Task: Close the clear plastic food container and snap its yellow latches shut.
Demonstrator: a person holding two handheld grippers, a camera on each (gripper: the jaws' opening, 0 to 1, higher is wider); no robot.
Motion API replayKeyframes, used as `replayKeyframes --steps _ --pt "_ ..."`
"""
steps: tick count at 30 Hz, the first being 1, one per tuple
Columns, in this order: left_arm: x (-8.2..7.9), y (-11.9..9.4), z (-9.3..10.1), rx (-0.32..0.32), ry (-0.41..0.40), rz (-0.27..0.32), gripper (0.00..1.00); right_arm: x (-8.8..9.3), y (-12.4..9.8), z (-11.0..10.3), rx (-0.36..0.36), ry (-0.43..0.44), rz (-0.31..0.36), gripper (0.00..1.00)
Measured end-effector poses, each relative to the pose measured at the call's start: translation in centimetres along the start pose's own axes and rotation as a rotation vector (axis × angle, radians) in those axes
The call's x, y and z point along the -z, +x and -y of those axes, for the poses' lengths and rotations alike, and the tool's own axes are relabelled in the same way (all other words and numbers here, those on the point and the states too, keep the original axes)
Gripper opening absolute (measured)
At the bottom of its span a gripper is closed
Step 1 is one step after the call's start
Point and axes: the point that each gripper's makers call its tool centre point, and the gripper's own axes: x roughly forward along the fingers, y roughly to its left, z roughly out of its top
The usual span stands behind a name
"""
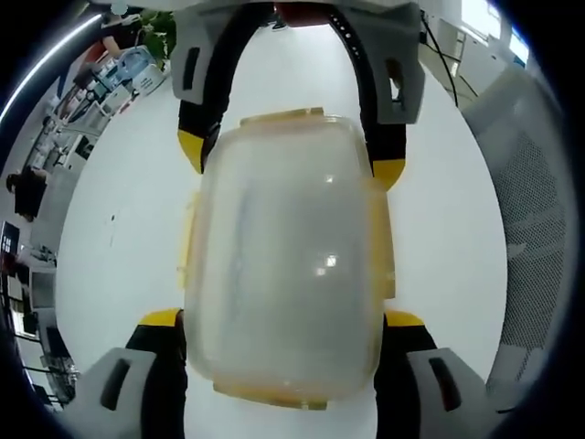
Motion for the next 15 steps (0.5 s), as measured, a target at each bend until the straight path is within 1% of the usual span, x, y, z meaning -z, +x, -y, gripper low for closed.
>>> replayKeyframes --steps 8,15 --pt "0.1 0.3 -1.1 -0.002 -0.011 0.003 0.87 -0.1 0.4 1.2 0.007 -0.012 -0.001 0.86" --pt "0.2 0.5 -1.8 -0.001 -0.008 -0.002 0.87 -0.2 0.6 1.9 0.009 -0.010 0.005 0.86"
